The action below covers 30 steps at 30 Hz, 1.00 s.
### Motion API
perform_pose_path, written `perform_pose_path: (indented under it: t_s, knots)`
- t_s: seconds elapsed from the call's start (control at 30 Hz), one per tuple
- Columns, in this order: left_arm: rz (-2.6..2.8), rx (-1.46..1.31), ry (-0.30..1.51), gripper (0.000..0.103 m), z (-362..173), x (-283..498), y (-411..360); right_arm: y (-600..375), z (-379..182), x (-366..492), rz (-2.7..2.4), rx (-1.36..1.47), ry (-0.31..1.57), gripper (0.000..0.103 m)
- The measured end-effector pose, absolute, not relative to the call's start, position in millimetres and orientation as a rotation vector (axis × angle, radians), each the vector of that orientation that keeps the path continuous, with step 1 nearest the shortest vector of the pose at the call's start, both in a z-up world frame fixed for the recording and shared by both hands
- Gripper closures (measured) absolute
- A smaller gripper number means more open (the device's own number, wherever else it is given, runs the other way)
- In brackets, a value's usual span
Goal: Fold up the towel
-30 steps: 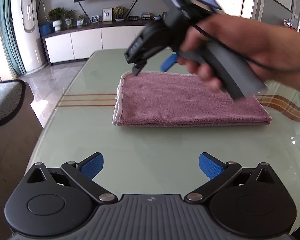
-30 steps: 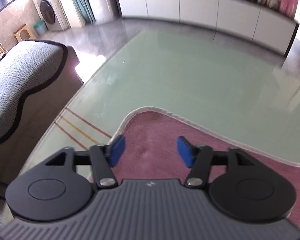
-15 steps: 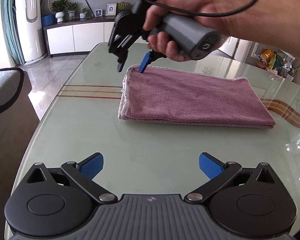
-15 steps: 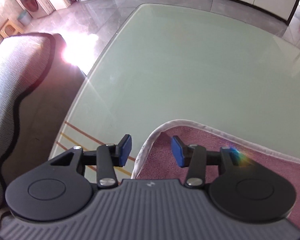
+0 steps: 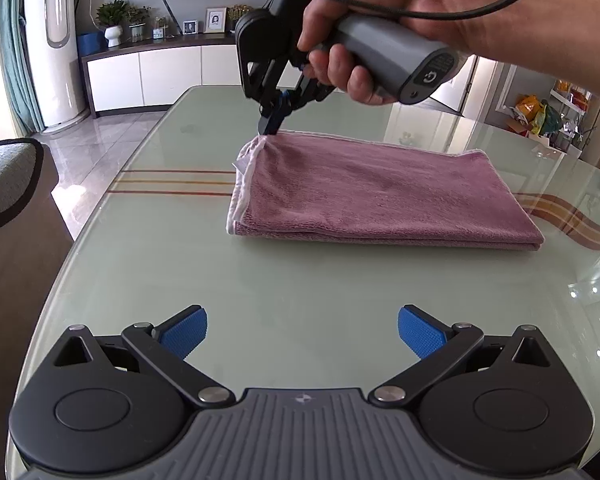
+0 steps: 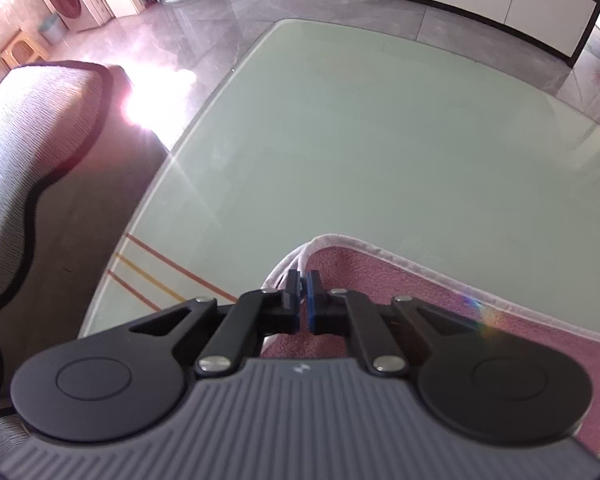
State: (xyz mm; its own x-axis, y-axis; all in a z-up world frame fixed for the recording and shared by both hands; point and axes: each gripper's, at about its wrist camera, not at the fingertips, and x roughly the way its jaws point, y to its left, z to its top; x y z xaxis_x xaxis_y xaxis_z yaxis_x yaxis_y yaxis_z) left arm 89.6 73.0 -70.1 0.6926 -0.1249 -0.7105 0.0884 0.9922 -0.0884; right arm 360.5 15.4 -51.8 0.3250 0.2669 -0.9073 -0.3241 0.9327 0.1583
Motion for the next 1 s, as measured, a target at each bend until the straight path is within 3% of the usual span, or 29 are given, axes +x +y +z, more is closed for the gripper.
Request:
perform_pose_path:
  t_s: [0.53, 1.0]
  knots:
    - [-0.114, -0.047, 0.804, 0.001, -73.5, 87.1, 73.8, 32.5, -66.2, 382.5, 0.362, 0.009, 1.238, 0.1]
    - [-0.138, -0.037, 0.791, 0.001, -71.2, 82.2, 66.9, -17.7, -35.3, 352.0, 0.416, 0.101, 1.178, 0.1]
